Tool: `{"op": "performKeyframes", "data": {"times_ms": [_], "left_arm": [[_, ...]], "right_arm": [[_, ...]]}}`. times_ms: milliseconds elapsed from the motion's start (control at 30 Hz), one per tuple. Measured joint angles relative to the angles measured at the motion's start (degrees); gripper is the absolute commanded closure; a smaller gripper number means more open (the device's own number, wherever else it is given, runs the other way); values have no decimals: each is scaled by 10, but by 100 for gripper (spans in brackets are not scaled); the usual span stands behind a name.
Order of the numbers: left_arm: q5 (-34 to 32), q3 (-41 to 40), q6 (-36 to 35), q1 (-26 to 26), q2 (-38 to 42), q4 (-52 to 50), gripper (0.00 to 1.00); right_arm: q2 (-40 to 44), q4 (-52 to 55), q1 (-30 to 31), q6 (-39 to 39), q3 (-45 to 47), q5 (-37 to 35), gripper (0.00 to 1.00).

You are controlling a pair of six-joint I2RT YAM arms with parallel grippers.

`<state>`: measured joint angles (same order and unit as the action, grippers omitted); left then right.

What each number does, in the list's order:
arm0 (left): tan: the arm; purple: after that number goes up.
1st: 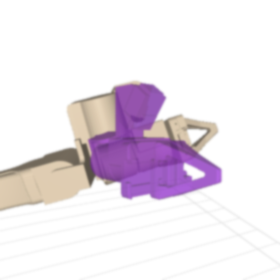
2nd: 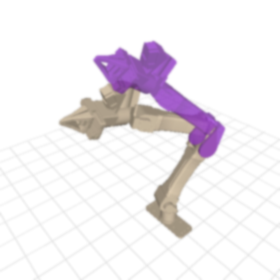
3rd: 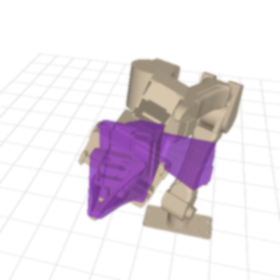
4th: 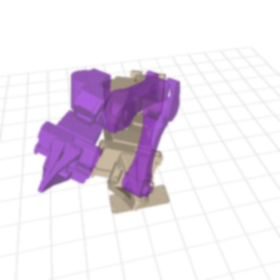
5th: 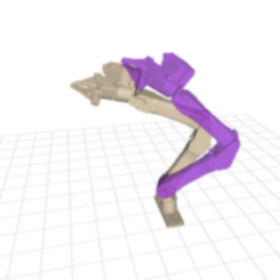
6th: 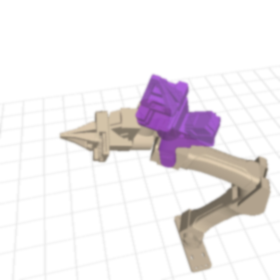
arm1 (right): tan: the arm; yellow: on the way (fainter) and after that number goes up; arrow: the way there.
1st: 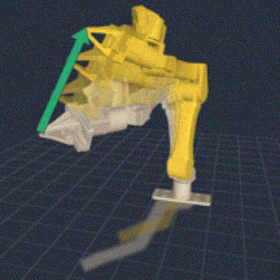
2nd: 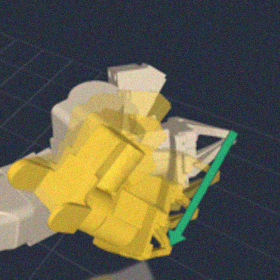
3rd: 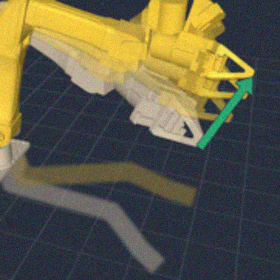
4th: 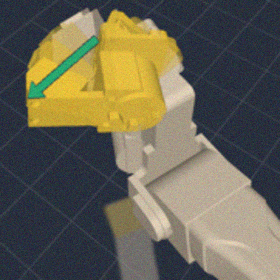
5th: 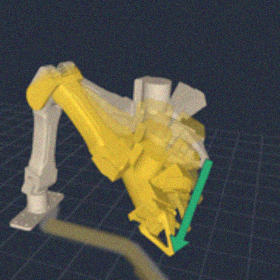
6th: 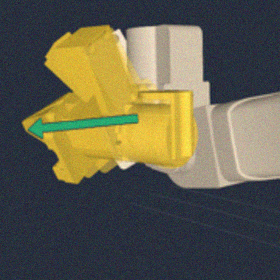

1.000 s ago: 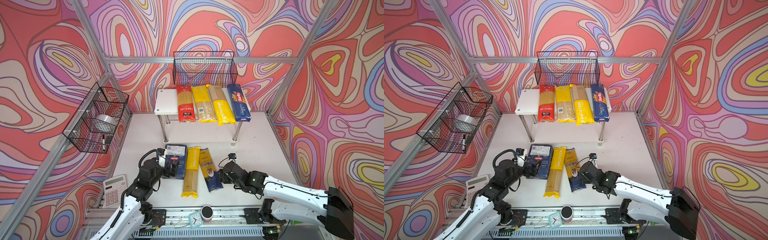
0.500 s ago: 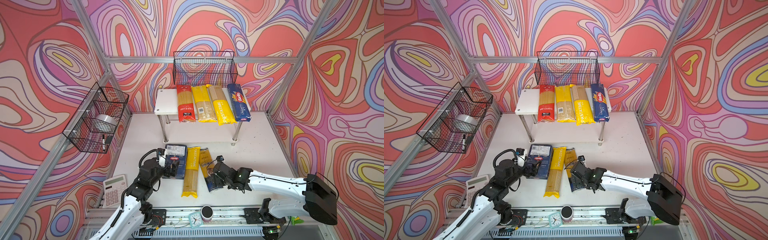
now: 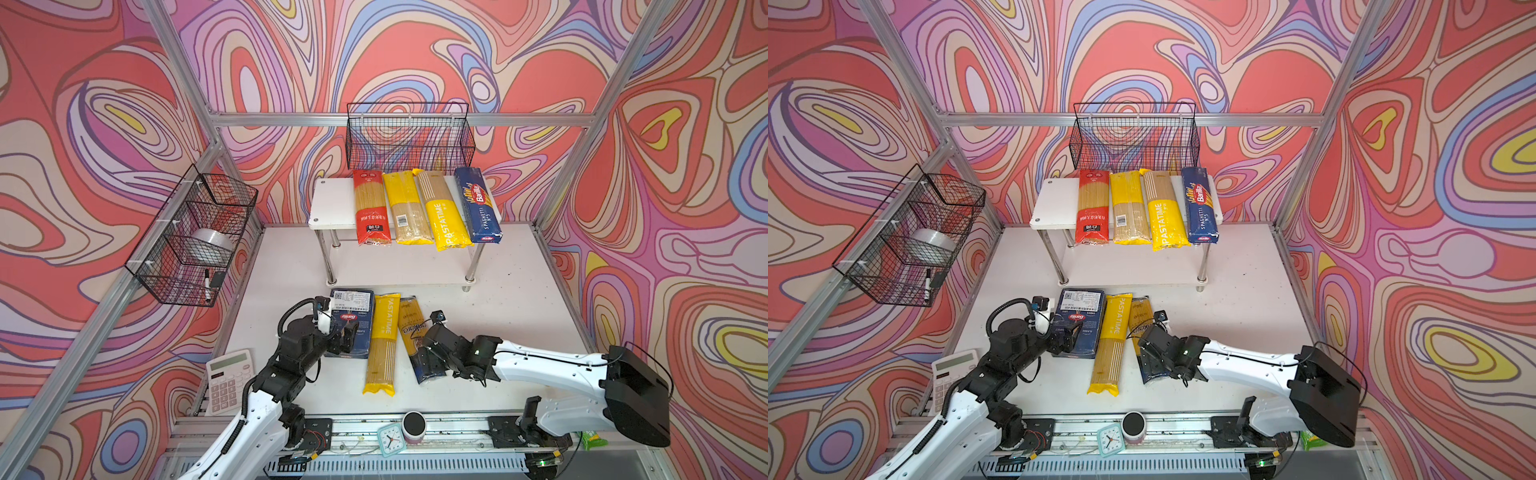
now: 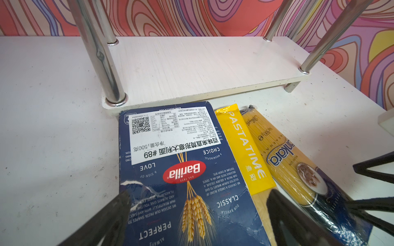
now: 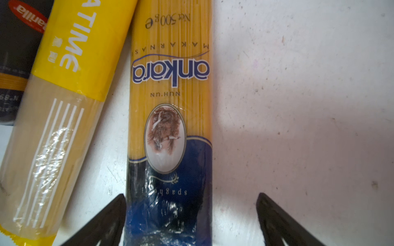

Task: Arrange pasta packages on shelves
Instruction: Rotate the pasta bag at the center of the table.

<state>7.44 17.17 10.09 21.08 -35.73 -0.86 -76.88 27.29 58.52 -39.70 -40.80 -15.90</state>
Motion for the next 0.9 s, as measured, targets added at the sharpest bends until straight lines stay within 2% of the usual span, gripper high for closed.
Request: {"op": "performKeyframes", "data": {"times_ms": [900], "left_arm": [[0, 0, 0, 0, 0, 0, 0]], "right_arm": [[-85, -123, 3, -5, 30, 9, 2]]}}
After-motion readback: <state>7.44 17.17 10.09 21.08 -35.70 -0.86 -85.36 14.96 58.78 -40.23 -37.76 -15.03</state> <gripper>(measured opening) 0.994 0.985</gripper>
